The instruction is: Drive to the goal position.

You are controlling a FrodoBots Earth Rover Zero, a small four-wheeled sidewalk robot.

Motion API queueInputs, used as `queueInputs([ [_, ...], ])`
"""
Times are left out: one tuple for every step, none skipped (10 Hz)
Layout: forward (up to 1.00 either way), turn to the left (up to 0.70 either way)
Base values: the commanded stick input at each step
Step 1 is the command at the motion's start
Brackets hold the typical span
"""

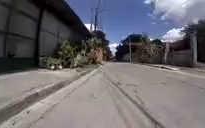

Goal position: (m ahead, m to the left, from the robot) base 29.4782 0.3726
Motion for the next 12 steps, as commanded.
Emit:
queueInputs([
  [0.70,-0.14],
  [0.70,-0.28],
  [0.70,-0.35],
  [0.70,-0.35],
  [0.70,-0.35],
  [0.70,-0.19],
  [0.70,0.00],
  [0.70,0.00],
  [0.70,0.00],
  [0.70,0.00],
  [0.70,0.00],
  [0.70,0.00],
])
